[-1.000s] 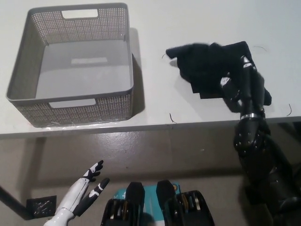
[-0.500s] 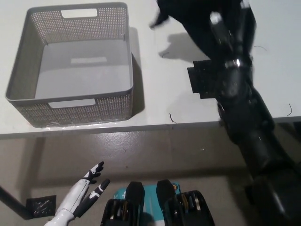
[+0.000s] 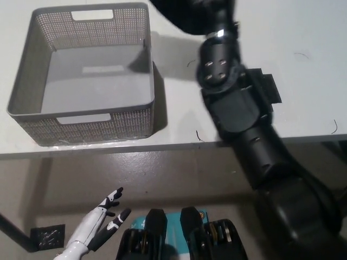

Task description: Use the right hand to pick up a t shirt on the right hand side and place it into a contianer on the left side

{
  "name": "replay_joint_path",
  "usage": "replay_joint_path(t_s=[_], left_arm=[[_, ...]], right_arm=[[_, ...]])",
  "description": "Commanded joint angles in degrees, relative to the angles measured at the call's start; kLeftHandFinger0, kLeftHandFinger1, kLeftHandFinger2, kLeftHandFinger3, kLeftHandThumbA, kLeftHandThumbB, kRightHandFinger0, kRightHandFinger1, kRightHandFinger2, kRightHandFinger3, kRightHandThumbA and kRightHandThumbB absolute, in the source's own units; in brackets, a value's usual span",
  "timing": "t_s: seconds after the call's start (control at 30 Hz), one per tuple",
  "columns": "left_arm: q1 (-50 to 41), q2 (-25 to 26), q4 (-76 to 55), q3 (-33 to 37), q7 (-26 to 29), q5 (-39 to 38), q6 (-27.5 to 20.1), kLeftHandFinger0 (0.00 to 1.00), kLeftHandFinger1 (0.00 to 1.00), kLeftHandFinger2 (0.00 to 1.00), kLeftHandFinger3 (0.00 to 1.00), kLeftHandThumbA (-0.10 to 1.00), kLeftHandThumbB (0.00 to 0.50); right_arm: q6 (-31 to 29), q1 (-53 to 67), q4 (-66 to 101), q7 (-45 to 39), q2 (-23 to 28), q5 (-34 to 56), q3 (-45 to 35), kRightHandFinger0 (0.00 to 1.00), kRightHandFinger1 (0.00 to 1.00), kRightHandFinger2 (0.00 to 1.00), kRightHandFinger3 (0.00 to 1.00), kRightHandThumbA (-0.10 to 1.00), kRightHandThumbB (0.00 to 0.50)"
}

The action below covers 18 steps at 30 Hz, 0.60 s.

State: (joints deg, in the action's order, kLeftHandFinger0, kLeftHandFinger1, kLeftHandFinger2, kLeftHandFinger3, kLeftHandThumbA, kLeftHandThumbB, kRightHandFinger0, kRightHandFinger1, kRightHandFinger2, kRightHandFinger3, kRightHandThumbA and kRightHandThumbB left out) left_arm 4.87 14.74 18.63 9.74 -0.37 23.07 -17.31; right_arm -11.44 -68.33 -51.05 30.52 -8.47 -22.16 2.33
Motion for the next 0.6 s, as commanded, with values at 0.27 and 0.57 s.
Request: replay_joint_path(t_s=[0.27, 0.57], left_arm=[[1.6, -0.4, -1.9, 2.8, -2.5, -0.7, -0.8, 0.85, 0.94, 1.00, 1.00, 1.00, 0.339], [3.1, -0.8, -3.5, 4.0, -4.8, -0.7, 0.9, 0.87, 0.97, 1.00, 1.00, 1.00, 0.333]], right_arm=[[-1.8, -5.8, -8.0, -6.5, -7.2, 3.9, 3.7, 0.50, 0.56, 0.68, 0.78, -0.10, 0.174], [-3.4, -7.4, -18.5, -8.7, -8.7, 4.3, 5.0, 0.63, 0.70, 0.80, 0.80, -0.10, 0.160]])
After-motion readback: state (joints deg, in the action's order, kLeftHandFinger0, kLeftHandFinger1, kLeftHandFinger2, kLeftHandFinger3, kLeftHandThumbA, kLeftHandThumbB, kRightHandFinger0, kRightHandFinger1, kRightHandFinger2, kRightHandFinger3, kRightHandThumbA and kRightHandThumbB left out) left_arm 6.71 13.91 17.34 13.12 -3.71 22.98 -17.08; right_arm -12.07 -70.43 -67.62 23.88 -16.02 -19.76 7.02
